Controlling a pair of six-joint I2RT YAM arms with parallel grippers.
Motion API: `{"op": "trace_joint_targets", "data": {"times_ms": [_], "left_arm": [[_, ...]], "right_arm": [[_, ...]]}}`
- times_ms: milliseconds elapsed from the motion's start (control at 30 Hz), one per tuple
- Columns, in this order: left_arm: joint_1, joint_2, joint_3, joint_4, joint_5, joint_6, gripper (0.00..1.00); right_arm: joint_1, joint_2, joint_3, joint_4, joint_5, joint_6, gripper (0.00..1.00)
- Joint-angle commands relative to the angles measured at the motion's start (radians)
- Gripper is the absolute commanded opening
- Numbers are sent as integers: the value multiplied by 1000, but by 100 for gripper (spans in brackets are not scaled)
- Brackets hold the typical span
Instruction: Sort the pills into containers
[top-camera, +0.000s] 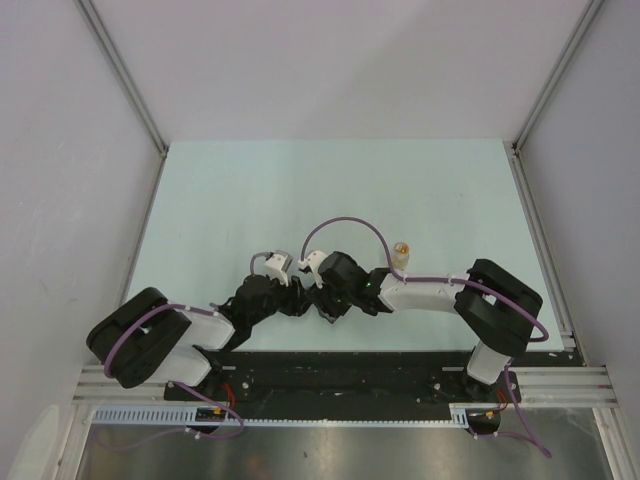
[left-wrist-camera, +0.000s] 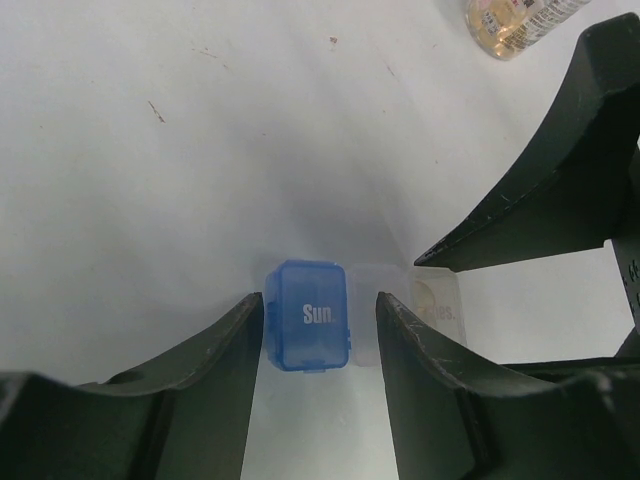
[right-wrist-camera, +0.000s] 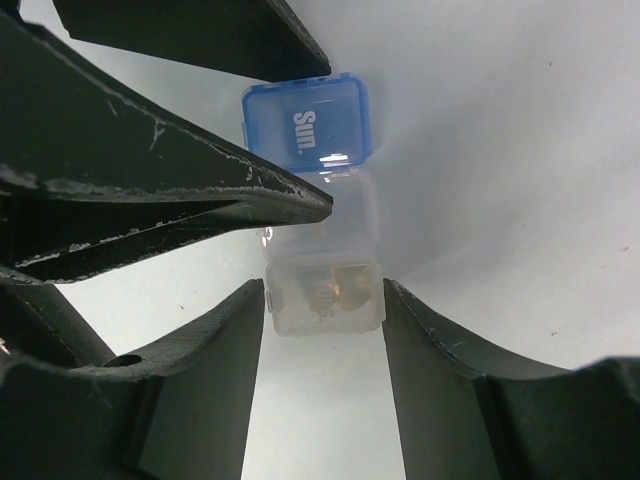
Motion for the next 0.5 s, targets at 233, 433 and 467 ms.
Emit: {"op": "trace_joint_targets", "data": {"times_ms": [233,433,467], "left_arm": [[5,14,4,-37,21,2,54],[5,-19,4,-39,24,-10,67],[5,-48,3,-45,26,-11,69]], "right_arm": [[4,14,25,11,-18,-14,33],[4,3,24,5,-15,-10,20],[2,2,25,3,-16,-11,19]]}}
